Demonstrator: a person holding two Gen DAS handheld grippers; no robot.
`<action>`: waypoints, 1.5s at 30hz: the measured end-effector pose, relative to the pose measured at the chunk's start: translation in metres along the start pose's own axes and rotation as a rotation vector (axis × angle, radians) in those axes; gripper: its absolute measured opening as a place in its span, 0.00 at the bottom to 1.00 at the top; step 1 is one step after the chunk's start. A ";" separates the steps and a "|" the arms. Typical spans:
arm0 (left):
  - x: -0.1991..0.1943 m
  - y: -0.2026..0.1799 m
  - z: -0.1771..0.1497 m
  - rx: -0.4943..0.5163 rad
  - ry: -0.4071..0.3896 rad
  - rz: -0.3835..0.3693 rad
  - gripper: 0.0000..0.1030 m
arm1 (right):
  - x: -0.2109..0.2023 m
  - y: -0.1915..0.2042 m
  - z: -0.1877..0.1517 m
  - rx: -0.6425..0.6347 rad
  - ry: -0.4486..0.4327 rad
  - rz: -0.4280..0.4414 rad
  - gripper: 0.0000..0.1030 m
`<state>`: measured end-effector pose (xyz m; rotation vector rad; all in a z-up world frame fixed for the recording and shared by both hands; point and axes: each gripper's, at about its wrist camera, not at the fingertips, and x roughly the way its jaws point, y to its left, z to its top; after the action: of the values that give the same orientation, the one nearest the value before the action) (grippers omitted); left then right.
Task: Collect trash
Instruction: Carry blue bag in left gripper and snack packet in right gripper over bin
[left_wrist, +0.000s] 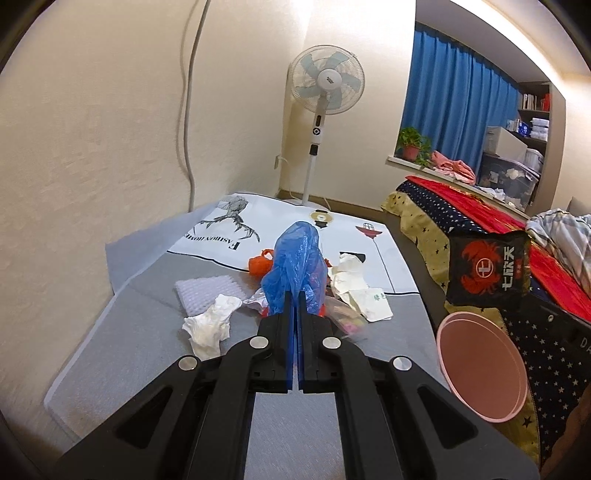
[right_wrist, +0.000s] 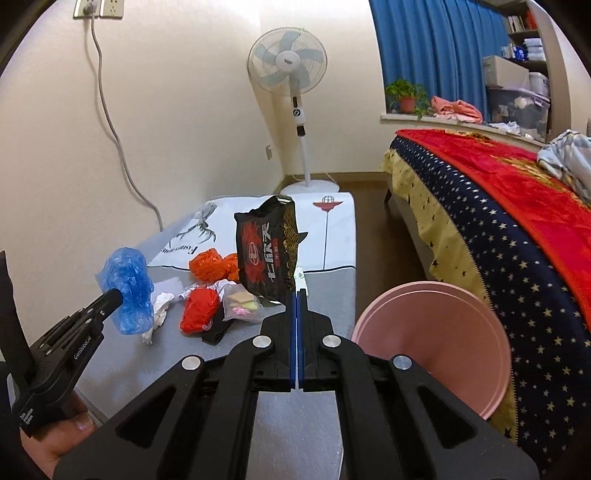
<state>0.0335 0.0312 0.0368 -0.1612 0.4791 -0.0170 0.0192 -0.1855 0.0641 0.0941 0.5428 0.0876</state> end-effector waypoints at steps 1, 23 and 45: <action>-0.002 -0.001 0.000 -0.001 -0.002 -0.004 0.01 | -0.003 -0.002 -0.002 0.003 -0.005 -0.007 0.00; -0.009 -0.025 -0.011 0.020 0.004 -0.065 0.01 | -0.030 -0.038 -0.007 0.091 -0.063 -0.130 0.00; 0.011 -0.093 -0.018 0.064 0.031 -0.191 0.01 | -0.029 -0.083 -0.009 0.141 -0.054 -0.263 0.00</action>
<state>0.0368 -0.0636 0.0312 -0.1434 0.4918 -0.2214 -0.0053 -0.2704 0.0623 0.1611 0.5030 -0.2090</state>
